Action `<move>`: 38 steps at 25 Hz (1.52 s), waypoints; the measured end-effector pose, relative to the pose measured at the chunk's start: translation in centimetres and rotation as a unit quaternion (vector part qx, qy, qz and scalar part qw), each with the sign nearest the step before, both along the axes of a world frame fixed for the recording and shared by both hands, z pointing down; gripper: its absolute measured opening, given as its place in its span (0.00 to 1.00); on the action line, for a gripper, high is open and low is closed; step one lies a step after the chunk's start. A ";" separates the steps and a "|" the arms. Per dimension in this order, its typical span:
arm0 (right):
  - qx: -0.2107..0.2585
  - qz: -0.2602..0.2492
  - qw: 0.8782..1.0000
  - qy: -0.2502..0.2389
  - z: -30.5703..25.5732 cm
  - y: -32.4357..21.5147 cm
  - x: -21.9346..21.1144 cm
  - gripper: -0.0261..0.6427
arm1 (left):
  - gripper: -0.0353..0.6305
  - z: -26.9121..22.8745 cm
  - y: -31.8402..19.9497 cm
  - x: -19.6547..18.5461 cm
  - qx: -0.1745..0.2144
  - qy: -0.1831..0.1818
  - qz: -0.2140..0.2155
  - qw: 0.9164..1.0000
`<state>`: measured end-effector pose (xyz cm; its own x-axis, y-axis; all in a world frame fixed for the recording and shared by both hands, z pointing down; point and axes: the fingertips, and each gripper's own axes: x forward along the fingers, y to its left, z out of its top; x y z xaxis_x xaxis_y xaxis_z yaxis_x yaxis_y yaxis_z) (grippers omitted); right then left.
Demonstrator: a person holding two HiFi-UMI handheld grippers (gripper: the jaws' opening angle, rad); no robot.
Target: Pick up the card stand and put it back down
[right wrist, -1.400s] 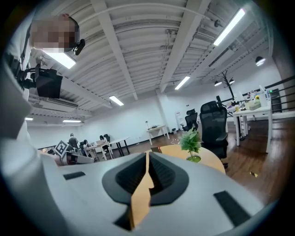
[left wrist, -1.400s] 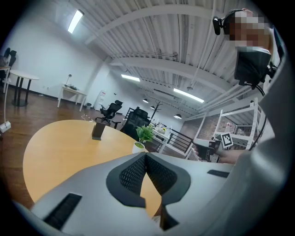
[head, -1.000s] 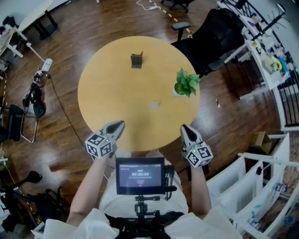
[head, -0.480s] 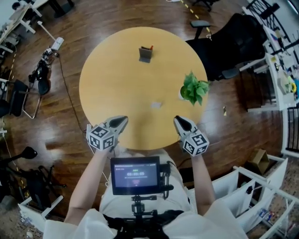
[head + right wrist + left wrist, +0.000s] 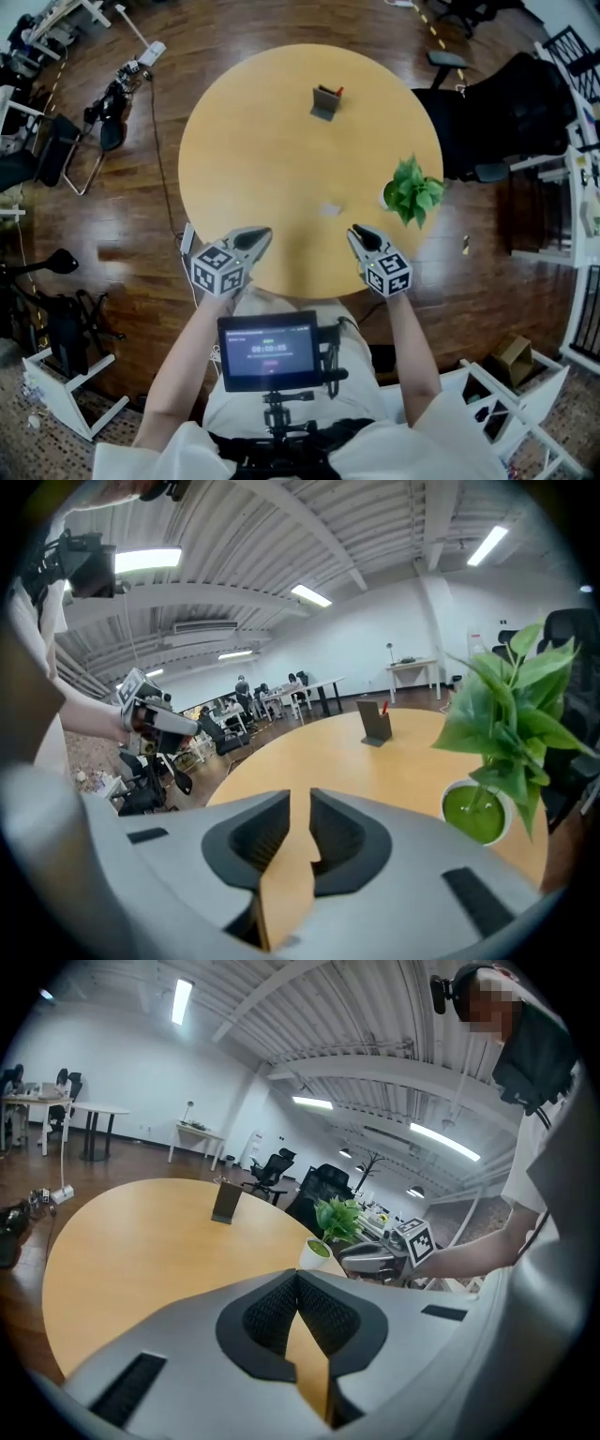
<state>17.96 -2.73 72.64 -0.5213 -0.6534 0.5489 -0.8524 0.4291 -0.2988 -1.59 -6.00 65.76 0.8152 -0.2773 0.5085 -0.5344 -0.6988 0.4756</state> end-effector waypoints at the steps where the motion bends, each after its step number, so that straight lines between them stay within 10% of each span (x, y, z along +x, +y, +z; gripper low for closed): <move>1: -0.004 -0.005 1.000 0.003 0.7 -0.3 -0.1 0.15 | 0.05 -0.2 0.1 0.1 0.001 -0.001 -0.002 1.000; 38: -0.098 -0.170 0.976 0.095 16.5 -5.7 -2.2 0.09 | 0.05 -0.3 -2.3 -1.7 -0.011 -0.045 -0.064 0.997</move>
<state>15.73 -8.43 89.09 -0.5653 -0.3336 0.7544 -0.7195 0.6467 -0.2531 -3.33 -8.32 65.42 0.7253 -0.3631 0.5849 -0.6589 -0.6124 0.4368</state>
